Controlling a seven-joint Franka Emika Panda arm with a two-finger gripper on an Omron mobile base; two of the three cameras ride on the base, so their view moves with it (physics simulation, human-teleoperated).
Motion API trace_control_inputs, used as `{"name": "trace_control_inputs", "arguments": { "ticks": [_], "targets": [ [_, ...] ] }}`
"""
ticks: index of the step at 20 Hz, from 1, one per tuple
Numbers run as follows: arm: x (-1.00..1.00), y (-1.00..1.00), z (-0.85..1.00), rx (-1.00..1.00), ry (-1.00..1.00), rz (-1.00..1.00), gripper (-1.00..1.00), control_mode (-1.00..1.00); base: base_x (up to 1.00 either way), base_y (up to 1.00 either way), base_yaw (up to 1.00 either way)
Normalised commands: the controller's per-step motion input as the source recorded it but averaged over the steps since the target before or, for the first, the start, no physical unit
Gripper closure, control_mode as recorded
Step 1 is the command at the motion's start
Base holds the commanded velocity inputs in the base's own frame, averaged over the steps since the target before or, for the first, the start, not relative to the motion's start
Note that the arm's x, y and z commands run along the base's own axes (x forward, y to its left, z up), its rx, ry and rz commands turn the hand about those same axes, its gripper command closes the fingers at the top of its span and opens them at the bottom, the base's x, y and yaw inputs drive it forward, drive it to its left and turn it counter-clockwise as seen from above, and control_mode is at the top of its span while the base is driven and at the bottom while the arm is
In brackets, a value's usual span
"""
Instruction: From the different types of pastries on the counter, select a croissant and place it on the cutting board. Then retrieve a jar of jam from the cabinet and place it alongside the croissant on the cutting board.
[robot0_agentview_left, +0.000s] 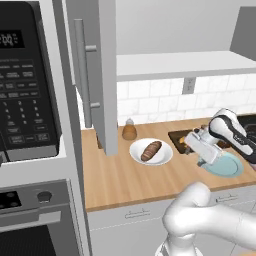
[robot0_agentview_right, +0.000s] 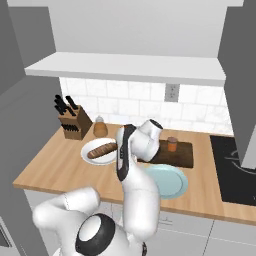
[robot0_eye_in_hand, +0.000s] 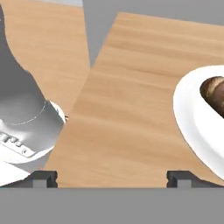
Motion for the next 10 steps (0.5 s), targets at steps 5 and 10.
{"name": "trace_control_inputs", "arguments": {
  "ticks": [5,10],
  "targets": [
    [-0.20,0.85,0.53,-0.29,-0.30,0.14,-1.00,-1.00,0.00,0.00,0.00],
    [-0.45,0.54,0.64,-0.20,-0.36,0.13,-1.00,-1.00,0.00,0.00,0.00]
  ]
}}
